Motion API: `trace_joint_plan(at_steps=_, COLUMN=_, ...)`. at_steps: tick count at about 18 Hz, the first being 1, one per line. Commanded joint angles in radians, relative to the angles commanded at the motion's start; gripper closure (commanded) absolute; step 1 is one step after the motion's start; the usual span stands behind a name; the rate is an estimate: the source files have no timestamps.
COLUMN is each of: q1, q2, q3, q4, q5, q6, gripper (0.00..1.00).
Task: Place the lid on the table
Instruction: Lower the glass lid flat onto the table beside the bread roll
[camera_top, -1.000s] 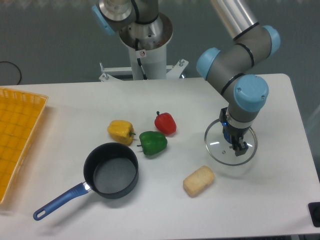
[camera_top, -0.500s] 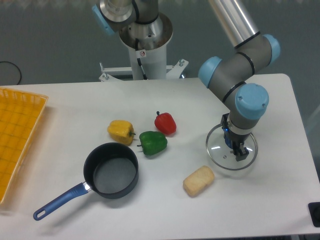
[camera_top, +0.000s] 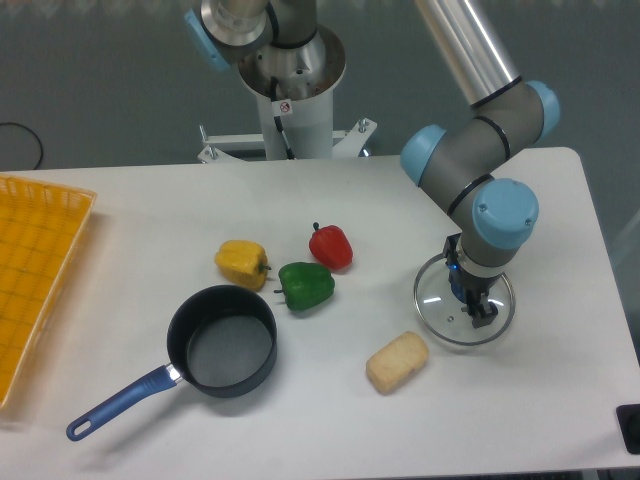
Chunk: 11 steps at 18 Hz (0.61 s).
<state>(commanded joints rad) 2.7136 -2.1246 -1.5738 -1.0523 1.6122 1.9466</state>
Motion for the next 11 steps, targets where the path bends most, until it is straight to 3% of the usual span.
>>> trace_joint_plan(at_steps=11, q1=0.000, q2=-0.011, q3=0.000, q4=0.005, q5=0.000, q6=0.000, gripper=0.37)
